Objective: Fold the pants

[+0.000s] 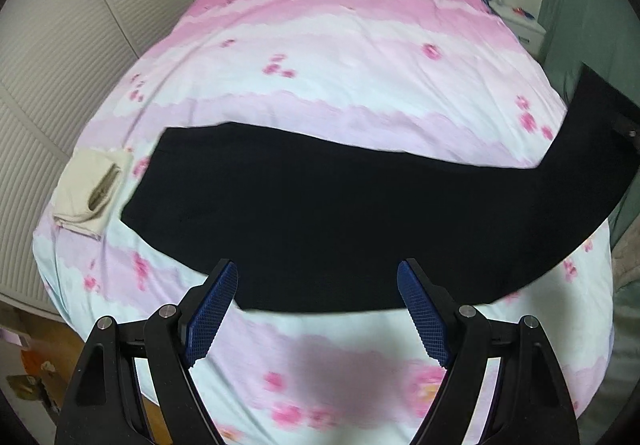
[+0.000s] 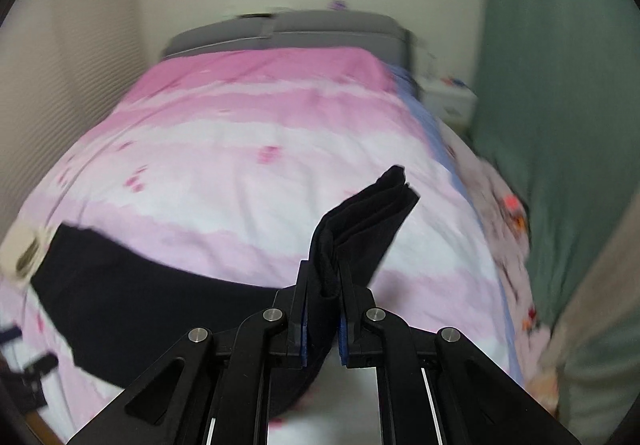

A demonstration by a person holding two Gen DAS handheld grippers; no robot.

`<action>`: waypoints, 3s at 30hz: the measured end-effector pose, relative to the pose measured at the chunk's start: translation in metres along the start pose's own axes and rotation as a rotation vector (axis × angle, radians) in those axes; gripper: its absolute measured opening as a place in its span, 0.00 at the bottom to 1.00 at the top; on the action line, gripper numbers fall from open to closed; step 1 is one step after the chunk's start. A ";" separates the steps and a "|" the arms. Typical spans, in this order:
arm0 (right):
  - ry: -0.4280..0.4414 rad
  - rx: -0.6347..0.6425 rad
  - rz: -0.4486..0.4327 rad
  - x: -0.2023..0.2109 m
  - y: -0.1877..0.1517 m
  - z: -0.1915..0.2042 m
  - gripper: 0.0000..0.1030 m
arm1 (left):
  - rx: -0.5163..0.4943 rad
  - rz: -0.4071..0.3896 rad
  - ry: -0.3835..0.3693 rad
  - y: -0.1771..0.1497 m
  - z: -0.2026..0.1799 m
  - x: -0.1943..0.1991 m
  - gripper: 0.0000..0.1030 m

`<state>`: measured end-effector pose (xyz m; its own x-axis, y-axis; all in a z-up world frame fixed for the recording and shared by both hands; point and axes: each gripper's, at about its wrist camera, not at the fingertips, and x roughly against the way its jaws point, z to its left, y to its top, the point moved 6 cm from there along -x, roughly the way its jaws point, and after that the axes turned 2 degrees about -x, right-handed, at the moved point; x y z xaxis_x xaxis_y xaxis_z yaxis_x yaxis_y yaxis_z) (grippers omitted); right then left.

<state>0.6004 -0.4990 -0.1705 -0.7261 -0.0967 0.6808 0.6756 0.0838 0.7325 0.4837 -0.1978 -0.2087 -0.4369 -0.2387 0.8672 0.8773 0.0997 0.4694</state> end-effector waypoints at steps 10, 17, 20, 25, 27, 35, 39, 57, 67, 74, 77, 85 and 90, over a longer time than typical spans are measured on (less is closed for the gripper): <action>0.029 0.208 0.186 -0.061 -0.018 0.224 0.10 | -0.083 0.024 -0.002 0.005 0.147 -0.049 0.83; 0.022 0.249 0.397 -0.137 -0.096 0.330 0.10 | -0.108 0.074 -0.014 0.002 0.209 -0.100 0.83; 0.010 0.279 0.450 -0.149 -0.122 0.352 0.10 | -0.100 0.098 -0.023 0.001 0.223 -0.113 0.83; 0.028 0.314 0.517 -0.158 -0.149 0.369 0.11 | -0.094 0.117 -0.034 0.004 0.238 -0.129 0.83; 0.061 0.320 0.520 -0.156 -0.153 0.375 0.18 | -0.103 0.122 -0.031 0.007 0.240 -0.136 0.83; 0.257 0.259 0.432 -0.087 -0.140 0.375 0.45 | -0.223 0.054 -0.230 0.027 0.201 -0.140 0.83; 0.139 0.123 0.398 -0.072 -0.132 0.323 0.52 | -0.339 0.036 -0.425 0.038 0.152 -0.140 0.82; 0.009 -0.194 0.472 -0.091 -0.162 0.227 0.52 | -0.270 0.383 -0.701 0.016 0.051 -0.227 0.35; 0.043 -0.191 0.485 -0.107 -0.163 0.235 0.52 | -0.201 0.468 -0.688 0.002 0.045 -0.249 0.36; 0.063 -0.240 0.534 -0.123 -0.178 0.234 0.52 | 0.007 0.566 -0.751 -0.001 0.044 -0.269 0.07; 0.061 -0.255 0.547 -0.125 -0.181 0.233 0.52 | 0.013 0.518 -0.761 0.001 0.050 -0.254 0.05; 0.073 -0.232 0.500 -0.114 -0.163 0.240 0.52 | -0.069 0.424 -0.633 0.006 0.075 -0.240 0.05; 0.074 -0.207 0.517 -0.123 -0.163 0.252 0.52 | -0.078 0.432 -0.581 -0.002 0.078 -0.251 0.05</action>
<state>0.5475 -0.2509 -0.3728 -0.2881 -0.1647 0.9433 0.9576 -0.0573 0.2824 0.5759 -0.0631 -0.4150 -0.0642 0.3602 0.9307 0.9975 -0.0049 0.0707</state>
